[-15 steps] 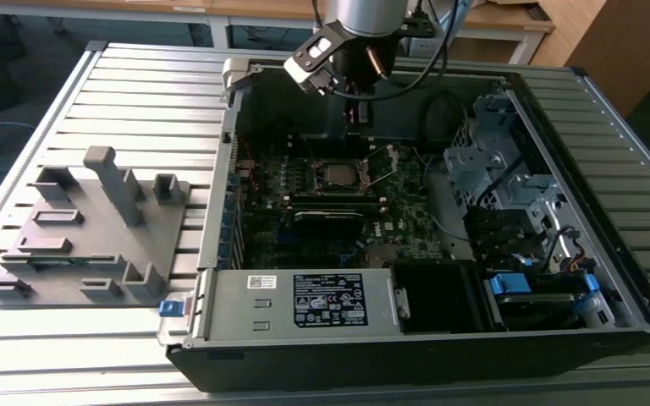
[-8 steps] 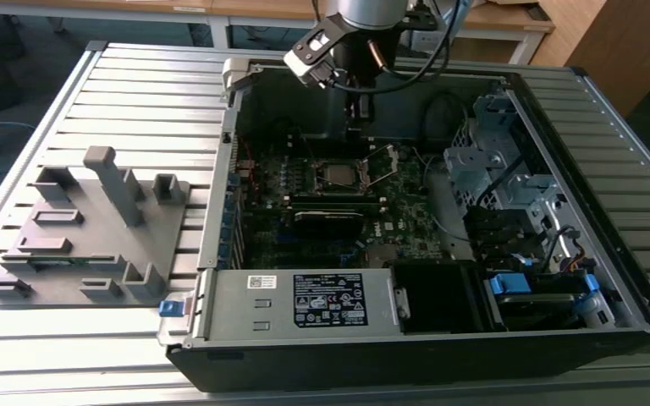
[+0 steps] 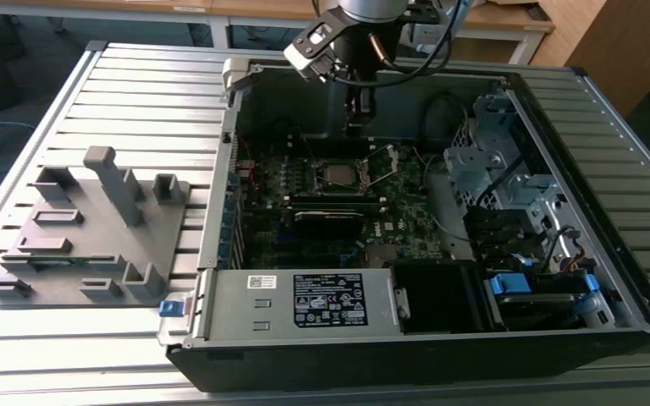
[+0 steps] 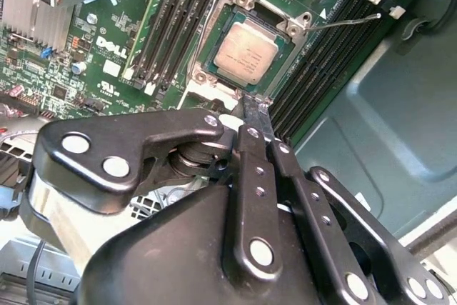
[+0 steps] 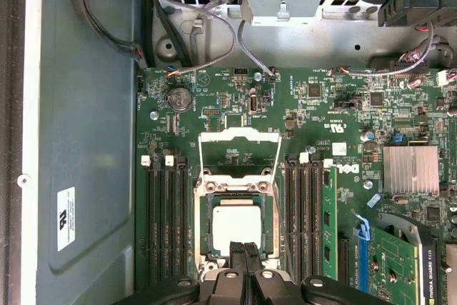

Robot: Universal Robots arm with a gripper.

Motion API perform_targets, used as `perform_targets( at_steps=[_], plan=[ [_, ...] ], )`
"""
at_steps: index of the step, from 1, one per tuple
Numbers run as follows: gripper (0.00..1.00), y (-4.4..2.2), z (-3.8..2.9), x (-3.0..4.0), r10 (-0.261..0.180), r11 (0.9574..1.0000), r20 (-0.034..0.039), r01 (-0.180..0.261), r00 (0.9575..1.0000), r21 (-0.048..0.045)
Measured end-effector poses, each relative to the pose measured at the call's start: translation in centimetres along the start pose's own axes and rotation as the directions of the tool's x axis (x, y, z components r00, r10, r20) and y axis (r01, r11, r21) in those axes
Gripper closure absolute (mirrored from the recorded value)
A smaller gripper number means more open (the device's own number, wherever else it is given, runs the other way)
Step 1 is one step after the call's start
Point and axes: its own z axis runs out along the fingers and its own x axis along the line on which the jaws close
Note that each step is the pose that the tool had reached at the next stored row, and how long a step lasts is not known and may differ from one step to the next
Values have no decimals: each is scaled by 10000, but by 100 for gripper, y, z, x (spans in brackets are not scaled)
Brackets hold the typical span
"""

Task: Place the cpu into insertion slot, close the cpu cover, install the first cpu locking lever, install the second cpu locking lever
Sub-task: 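Close the cpu cover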

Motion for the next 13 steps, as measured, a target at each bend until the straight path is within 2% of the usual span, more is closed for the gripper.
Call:
perform_targets(
  at_steps=[6, 13],
  plan=[
    [90, 16, -2, 0, 0, 10000, 5, 0, 10000, 3],
    [90, 99, 0, 2, 0, 10000, 3, 0, 10000, 1]
  ],
)
